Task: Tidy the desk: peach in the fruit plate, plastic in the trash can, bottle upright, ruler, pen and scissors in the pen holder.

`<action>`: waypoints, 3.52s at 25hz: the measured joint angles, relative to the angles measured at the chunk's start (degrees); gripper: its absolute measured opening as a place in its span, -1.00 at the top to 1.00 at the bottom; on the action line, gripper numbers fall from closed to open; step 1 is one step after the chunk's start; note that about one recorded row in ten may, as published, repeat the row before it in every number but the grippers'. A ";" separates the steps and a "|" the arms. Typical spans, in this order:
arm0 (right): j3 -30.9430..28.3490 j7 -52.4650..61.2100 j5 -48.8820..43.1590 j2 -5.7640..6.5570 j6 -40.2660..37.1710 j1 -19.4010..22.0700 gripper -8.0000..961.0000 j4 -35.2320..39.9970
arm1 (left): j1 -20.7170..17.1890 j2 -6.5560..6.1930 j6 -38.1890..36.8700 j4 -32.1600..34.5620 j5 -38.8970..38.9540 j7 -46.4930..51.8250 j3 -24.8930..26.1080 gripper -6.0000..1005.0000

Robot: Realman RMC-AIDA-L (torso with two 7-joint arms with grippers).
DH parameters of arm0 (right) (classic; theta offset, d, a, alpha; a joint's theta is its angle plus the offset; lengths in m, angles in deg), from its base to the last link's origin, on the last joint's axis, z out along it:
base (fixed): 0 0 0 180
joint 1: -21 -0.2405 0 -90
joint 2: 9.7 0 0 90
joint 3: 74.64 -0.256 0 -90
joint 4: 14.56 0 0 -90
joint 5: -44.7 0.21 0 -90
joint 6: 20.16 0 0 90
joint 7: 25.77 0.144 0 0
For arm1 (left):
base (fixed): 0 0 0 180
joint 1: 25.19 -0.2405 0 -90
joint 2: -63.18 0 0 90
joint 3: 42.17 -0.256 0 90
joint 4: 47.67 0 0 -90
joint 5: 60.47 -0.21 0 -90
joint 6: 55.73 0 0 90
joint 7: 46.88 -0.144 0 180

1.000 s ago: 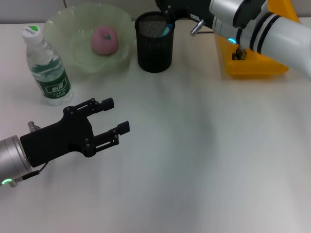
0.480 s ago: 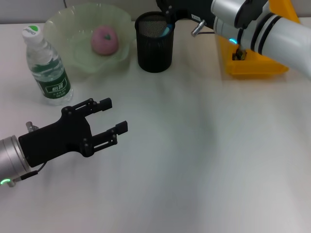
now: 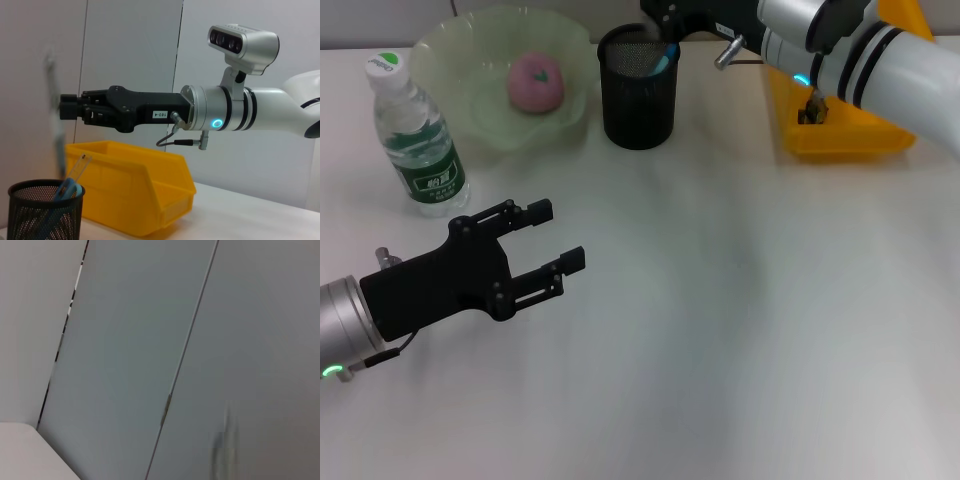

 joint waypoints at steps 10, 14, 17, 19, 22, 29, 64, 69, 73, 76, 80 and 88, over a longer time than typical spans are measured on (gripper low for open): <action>0.00 2.04 0.06 0.00 0.62 -0.35 -0.05 0.01 | 0.01 0.00 -0.50 0.67 0.00 0.44 0.00 -0.42; 0.00 2.72 0.09 0.00 0.28 -0.06 -0.30 0.14 | 0.07 0.00 -0.73 0.72 -0.04 0.88 0.00 -0.42; 0.00 3.41 0.09 0.00 -0.30 0.74 -0.36 1.06 | 0.09 0.00 -1.06 0.79 -0.06 0.91 0.00 -0.41; 0.00 3.84 0.09 0.00 -0.83 1.16 -0.36 1.48 | 0.10 0.00 -1.24 0.79 -0.11 0.92 0.00 -0.42; 0.07 6.74 0.09 0.00 -3.40 3.52 -0.35 4.48 | 0.12 0.00 -1.42 0.81 -0.16 0.94 -0.06 -0.44; -0.29 15.69 0.63 0.11 -6.46 8.42 -0.46 9.03 | 0.15 0.17 -2.37 1.21 -0.11 0.94 -0.02 -0.48; -9.69 37.52 -48.54 4.53 -43.54 33.14 -0.64 20.92 | 5.37 -0.20 -2.97 1.32 -11.76 8.42 -1.51 -0.59; -9.75 37.15 -48.65 4.58 -43.58 33.17 -0.64 21.43 | 5.05 -0.50 -3.60 1.80 -11.83 8.50 -1.42 -0.59; -9.80 37.13 -48.71 4.60 -43.91 32.87 -0.64 21.57 | 4.86 -0.60 -3.85 2.21 -11.87 8.50 -1.56 -0.59; -9.83 37.14 -48.73 4.66 -44.16 32.78 -0.64 21.57 | 4.86 -0.93 -4.15 2.21 -11.87 8.50 -1.76 -0.59; -9.84 37.14 -48.75 4.66 -44.19 32.77 -0.64 21.57 | 4.90 -1.01 -4.18 2.21 -11.87 8.50 -2.09 -0.59; -9.84 37.14 -48.79 4.66 -44.09 32.58 -0.64 21.53 | 5.23 -1.04 -4.17 2.20 -11.87 8.50 -2.17 -0.59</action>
